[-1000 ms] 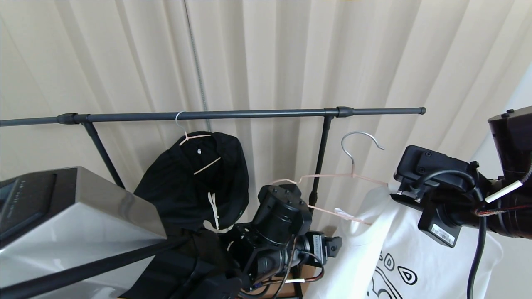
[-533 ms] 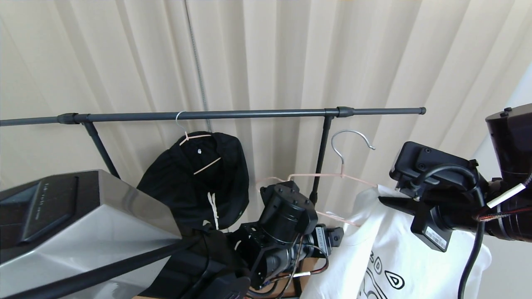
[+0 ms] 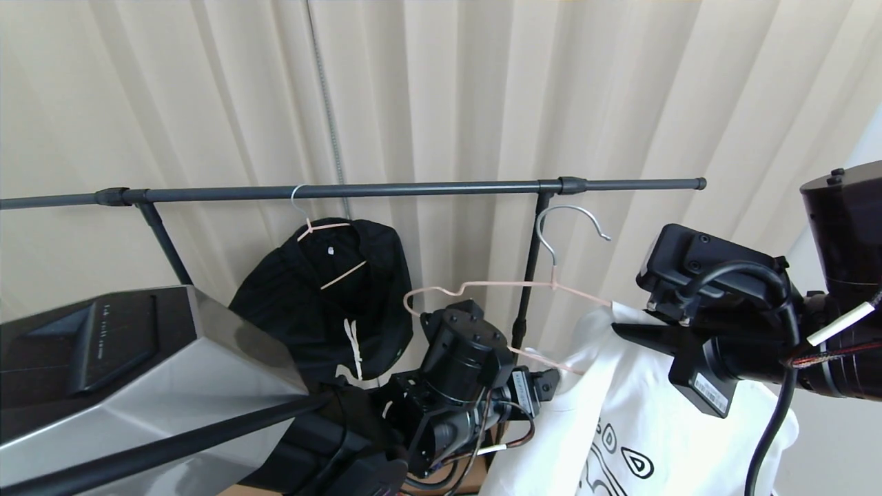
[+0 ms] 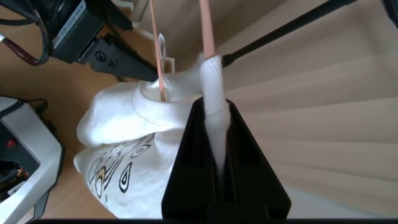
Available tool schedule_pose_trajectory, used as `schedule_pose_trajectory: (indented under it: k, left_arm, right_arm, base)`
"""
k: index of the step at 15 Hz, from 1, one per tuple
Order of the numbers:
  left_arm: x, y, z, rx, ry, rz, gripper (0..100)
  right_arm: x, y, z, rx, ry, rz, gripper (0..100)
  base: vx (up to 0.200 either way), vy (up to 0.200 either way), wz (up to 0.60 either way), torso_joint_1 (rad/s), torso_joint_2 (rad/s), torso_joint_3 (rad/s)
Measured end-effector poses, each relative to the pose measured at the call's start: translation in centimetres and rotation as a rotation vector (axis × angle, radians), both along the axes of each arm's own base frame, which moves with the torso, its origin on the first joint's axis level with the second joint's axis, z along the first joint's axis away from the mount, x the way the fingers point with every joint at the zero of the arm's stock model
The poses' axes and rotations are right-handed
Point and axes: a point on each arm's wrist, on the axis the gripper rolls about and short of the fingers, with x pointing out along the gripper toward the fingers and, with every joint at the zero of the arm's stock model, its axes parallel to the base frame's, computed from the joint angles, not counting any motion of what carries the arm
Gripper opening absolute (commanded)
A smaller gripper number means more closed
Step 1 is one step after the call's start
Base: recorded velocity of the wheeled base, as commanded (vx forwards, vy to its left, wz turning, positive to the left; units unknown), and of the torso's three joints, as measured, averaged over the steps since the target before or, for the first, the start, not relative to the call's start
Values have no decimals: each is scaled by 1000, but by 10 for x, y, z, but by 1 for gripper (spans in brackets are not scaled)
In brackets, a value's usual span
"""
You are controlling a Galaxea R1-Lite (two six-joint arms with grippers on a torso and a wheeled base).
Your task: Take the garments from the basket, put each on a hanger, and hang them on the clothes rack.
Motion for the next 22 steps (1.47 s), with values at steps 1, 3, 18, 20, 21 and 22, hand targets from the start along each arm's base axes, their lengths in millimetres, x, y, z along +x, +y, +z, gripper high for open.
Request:
schedule_pose_trajectory:
  k: [1, 3, 18, 20, 21, 22]
  left_arm:
    - [0, -1, 0, -19, -14, 0, 100]
    - [1, -1, -3, -44, -38, -2, 100]
    - [3, 9, -44, 121, -42, 18, 100]
    - [9, 10, -46, 122, -40, 30, 100]
    - [11, 10, -47, 120, -41, 34, 100]
    - [13, 8, -45, 109, -50, 35, 100]
  right_arm:
    - [0, 1, 1, 8, 1, 5, 0]
    - [-2, 2, 2, 17, 2, 22, 0]
    - [-10, -2, 20, 69, -48, 30, 0]
    - [-11, -3, 21, 70, -50, 30, 0]
    - [-12, -3, 21, 71, -50, 31, 0]
    - [-12, -3, 20, 68, -48, 32, 0]
  base:
    - [0, 0, 0, 0, 0, 0]
    - [0, 0, 0, 0, 0, 0]
    - [0, 0, 0, 0, 0, 0]
    - [0, 0, 0, 0, 0, 0]
    - [0, 0, 0, 0, 0, 0]
    - [0, 0, 0, 0, 0, 0]
